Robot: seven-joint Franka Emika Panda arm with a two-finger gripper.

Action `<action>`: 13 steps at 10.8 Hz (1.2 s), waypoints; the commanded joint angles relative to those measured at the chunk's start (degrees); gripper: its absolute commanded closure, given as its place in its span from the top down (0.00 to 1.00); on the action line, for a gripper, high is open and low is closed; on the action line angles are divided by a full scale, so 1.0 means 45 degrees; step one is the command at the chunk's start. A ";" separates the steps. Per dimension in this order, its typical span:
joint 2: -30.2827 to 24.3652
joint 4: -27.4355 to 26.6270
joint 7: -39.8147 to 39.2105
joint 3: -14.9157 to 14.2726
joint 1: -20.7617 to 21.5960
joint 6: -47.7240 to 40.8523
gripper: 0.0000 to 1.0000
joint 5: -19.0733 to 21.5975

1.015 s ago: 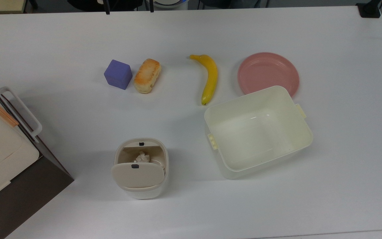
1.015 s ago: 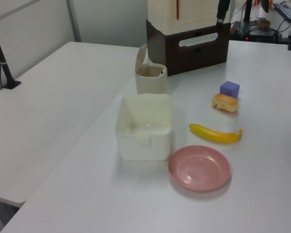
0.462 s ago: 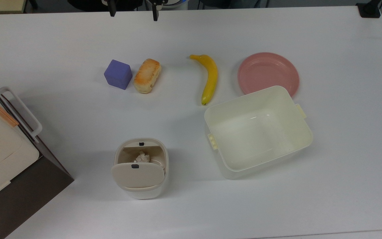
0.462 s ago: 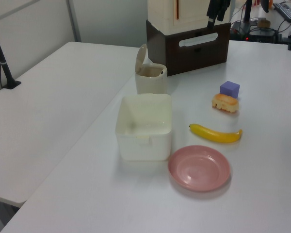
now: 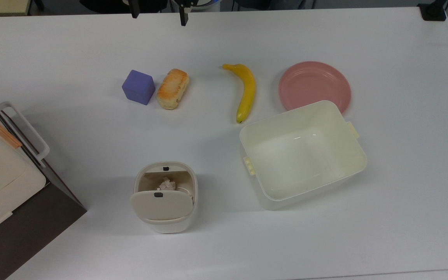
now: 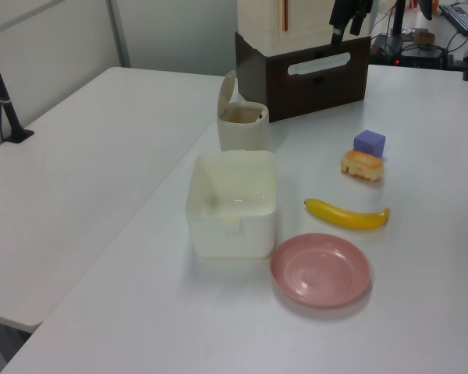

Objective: Open the trash can

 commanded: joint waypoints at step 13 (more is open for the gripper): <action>-0.0168 -0.0268 -0.1756 -0.0071 0.0010 0.0030 1.00 0.0336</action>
